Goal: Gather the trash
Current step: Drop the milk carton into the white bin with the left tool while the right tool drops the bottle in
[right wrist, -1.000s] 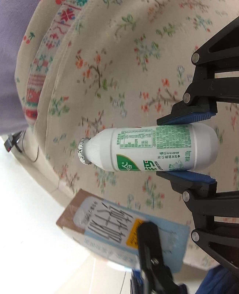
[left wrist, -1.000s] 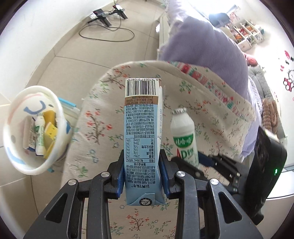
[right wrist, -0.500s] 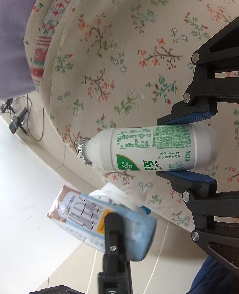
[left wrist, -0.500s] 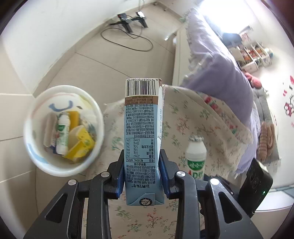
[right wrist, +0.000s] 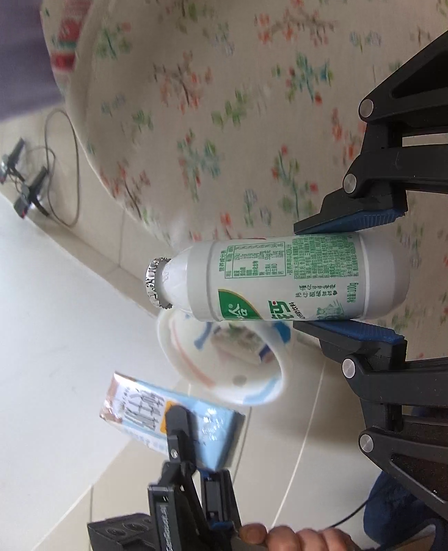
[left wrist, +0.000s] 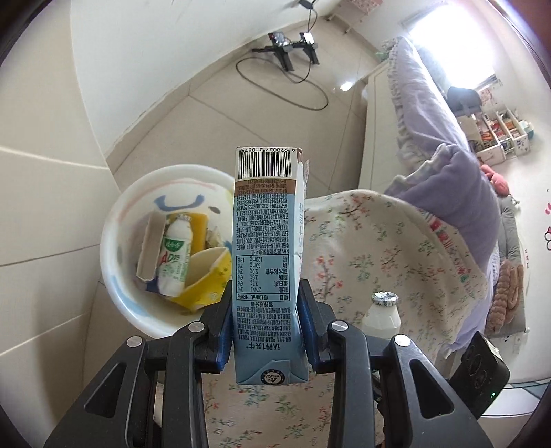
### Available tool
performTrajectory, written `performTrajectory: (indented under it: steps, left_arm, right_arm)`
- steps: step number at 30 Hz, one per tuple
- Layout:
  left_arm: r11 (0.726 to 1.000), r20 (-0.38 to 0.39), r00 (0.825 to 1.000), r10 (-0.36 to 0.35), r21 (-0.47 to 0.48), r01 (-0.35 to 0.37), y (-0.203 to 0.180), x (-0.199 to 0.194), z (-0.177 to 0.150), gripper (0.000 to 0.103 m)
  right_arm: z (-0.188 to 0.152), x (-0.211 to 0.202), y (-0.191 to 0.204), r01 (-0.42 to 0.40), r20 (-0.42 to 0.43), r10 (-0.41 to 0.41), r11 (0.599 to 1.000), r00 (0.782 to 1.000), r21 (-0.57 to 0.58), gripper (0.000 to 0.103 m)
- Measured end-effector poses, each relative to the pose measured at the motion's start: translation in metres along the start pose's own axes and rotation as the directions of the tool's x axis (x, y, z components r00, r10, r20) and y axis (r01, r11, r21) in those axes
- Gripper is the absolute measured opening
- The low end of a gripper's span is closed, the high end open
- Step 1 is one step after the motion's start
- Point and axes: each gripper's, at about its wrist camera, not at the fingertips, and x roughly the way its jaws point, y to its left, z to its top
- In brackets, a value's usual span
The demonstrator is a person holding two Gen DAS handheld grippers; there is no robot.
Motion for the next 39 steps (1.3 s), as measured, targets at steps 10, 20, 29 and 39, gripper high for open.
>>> performTrajectory:
  steps: [10,20,29,39]
  left_arm:
    - [1.0,-0.014,1.0,0.013,-0.023,-0.013,0.018,0.002,0.007,0.051]
    - [0.993,0.047,0.998,-0.035,-0.11,0.04,0.036,-0.03,0.007,0.051]
    - [0.991,0.097,0.995,0.009,-0.133,0.004,0.048,-0.047,0.005,0.051]
    - [0.994,0.111,0.994,0.016,-0.111,-0.004,0.046,-0.053,0.001,0.051]
  right_arm:
    - [-0.008,0.022,0.018,-0.025,-0.022,0.024,1.0,0.999,-0.013,0.04]
    - [-0.007,0.032,0.029,-0.059,-0.021,0.059,0.998,0.998,-0.013,0.04]
    - [0.016,0.074,0.075,-0.162,0.004,0.163,0.984,0.987,0.073,0.04]
    - [0.028,0.151,0.107,-0.066,-0.074,0.076,0.989,0.994,0.135,0.053]
